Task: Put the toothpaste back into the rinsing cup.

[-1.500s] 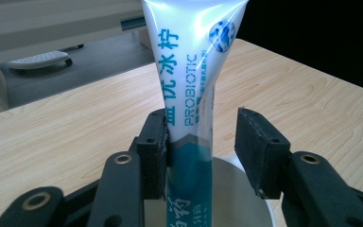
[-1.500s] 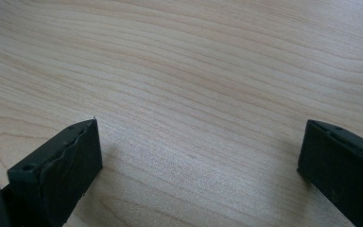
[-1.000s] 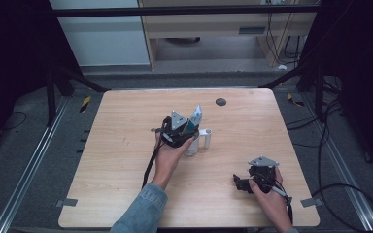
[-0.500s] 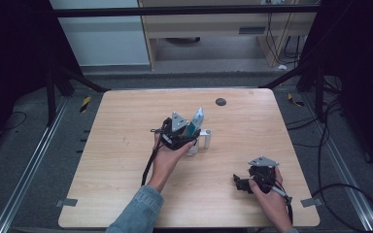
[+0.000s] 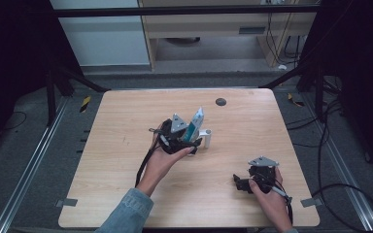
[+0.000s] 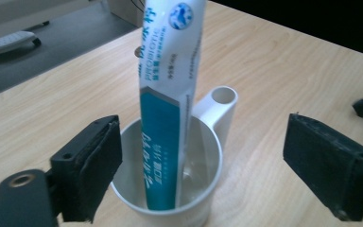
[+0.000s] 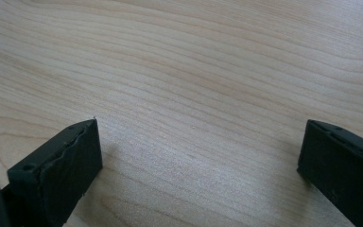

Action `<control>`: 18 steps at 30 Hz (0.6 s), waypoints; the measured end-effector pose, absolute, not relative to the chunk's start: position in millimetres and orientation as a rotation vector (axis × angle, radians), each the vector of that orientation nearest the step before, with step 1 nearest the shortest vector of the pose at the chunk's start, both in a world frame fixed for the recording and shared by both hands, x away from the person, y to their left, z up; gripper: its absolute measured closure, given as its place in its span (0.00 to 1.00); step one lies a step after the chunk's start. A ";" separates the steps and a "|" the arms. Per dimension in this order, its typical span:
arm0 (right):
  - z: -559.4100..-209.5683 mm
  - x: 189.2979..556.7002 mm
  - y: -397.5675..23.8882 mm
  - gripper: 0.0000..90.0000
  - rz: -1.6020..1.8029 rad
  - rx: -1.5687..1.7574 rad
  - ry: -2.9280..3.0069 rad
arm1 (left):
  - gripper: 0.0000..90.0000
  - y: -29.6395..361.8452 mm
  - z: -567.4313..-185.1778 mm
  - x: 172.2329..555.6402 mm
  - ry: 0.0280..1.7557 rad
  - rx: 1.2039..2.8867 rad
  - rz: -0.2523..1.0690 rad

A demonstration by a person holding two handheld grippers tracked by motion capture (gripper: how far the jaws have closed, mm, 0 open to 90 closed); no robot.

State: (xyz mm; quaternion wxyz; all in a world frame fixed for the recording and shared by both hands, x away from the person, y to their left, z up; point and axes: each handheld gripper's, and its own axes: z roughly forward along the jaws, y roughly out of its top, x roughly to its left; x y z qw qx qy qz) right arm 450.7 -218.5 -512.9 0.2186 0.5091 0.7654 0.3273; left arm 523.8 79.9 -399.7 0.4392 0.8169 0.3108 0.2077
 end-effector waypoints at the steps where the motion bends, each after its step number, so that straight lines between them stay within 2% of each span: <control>1: -512.9 450.7 -218.5 0.01 0.906 1.409 2.119 | 0.11 80.6 -398.6 522.1 0.768 2.040 0.505; 6: -512.9 450.7 -218.5 0.01 0.906 1.409 2.119 | 0.09 86.9 -398.0 512.3 0.759 2.080 0.450; 18: -512.9 450.7 -218.5 0.01 0.906 1.409 2.118 | 0.08 118.4 -405.9 496.6 0.773 2.169 0.463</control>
